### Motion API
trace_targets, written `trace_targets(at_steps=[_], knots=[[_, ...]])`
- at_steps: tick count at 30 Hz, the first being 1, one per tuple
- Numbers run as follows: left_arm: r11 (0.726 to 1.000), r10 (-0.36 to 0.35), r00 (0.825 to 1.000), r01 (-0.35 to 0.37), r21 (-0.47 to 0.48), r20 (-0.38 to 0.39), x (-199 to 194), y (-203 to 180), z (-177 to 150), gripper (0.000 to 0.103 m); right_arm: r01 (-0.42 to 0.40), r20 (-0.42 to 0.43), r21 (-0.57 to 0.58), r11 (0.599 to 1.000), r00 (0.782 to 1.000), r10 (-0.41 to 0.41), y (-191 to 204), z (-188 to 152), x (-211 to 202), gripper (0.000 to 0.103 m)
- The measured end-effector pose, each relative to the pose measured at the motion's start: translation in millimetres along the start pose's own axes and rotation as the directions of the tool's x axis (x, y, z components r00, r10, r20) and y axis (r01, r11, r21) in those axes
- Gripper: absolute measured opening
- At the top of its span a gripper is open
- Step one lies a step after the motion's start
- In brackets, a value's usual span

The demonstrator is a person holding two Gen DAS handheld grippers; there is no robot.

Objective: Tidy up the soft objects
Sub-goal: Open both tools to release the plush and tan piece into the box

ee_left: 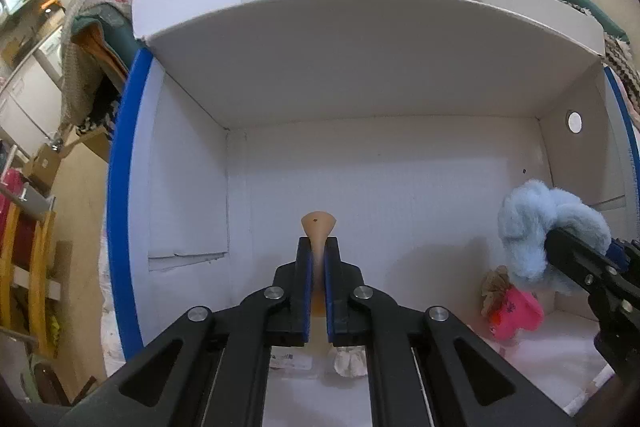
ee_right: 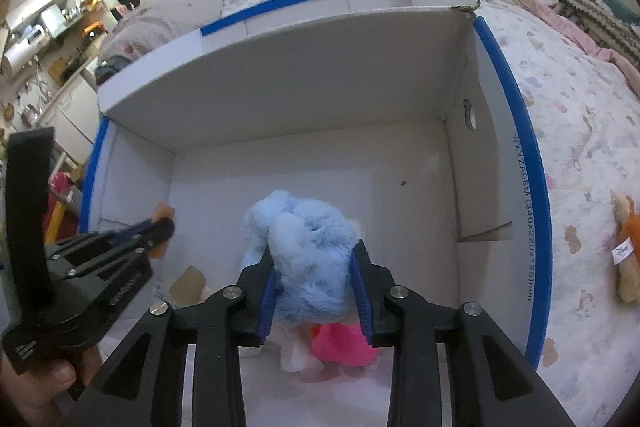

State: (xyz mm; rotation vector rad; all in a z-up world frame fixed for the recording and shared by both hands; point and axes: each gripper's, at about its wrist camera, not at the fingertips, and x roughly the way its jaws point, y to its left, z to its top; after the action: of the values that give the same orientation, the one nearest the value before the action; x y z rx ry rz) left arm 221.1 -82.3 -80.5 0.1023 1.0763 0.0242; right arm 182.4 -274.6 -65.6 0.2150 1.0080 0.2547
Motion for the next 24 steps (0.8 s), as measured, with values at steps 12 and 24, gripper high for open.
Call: trace_targets(at_steps=[12,24], knots=[[1.0,-0.004,1.0,0.004,0.01,0.026,-21.6,6.1,-2.3,0.044,-0.095,0.052,-0.022,0.995,0.994,0.096,6.5,-0.3,-27.4,0.079],[0.999,-0.011,0.992,0.016,-0.041,0.124,-74.9,25.1,-14.3,0.055,-0.089,0.099,-0.004,0.996,0.991,0.089,12.6,-10.4,-57.7,0.103]])
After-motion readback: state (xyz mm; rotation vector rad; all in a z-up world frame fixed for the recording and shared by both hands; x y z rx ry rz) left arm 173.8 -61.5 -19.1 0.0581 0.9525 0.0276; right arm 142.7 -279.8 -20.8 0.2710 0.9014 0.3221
